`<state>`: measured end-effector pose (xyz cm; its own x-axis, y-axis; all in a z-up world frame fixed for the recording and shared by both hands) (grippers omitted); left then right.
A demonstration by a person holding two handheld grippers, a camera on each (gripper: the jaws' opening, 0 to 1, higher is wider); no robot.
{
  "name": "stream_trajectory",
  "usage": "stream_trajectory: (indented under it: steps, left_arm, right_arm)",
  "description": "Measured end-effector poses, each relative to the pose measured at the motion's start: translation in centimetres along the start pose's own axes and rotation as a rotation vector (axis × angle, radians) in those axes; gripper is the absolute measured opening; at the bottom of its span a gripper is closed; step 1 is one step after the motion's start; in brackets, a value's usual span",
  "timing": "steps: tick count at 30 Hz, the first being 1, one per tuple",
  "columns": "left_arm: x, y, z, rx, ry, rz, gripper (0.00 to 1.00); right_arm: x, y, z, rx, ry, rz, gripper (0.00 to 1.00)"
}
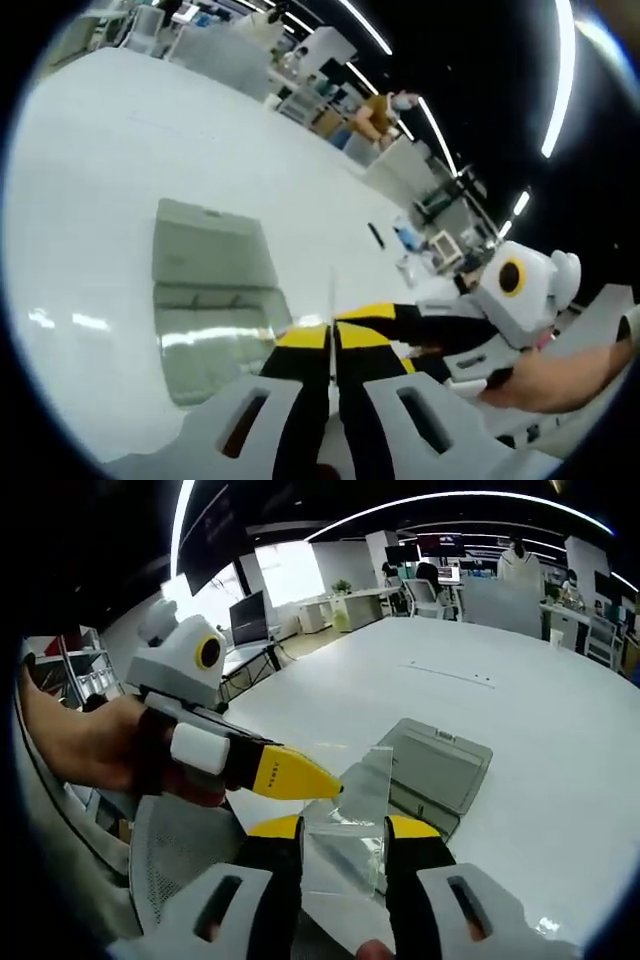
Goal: Insert the divider into the dual guide fixture by aligning both edges with the guide slots and pushing it downward to the bottom, including one-sided entry, uneven engagement, binding, and posture correction.
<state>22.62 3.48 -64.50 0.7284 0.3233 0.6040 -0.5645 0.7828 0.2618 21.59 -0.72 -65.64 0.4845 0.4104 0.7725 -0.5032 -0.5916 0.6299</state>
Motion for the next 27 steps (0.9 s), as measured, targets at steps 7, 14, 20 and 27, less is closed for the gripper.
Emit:
stream_trajectory:
  steps: [7,14,20,27]
  left_arm:
    - [-0.1,-0.1,0.3,-0.042,-0.024,-0.019,0.00]
    - [-0.2,-0.1,0.5,-0.115,-0.054,-0.049,0.00]
    - [0.1,0.2,1.0,-0.181,-0.083,-0.067,0.00]
    - [0.2,0.3,1.9,-0.261,-0.110,-0.093,0.00]
  right_arm:
    - [0.1,0.2,-0.1,0.045,-0.033,0.006,0.33]
    - [-0.1,0.7,0.5,0.135,-0.071,-0.005,0.33]
    - [-0.2,1.3,0.8,0.224,-0.115,-0.012,0.34]
    - [-0.5,1.8,0.7,0.304,-0.106,-0.015,0.33]
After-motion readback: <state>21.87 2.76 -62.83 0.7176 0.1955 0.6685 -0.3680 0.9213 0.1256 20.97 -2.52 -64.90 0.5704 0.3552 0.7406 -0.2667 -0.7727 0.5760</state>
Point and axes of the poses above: the point that each gripper's makers call its tool centre point, and the gripper's own axes: y roughly backward along the fingers, z roughly to its right, x roughly out of its top, the point moved 2 cm from there along y, roughly backward along the fingers, and after that the axes turned 13 degrees about -x, right-handed, at the moved point
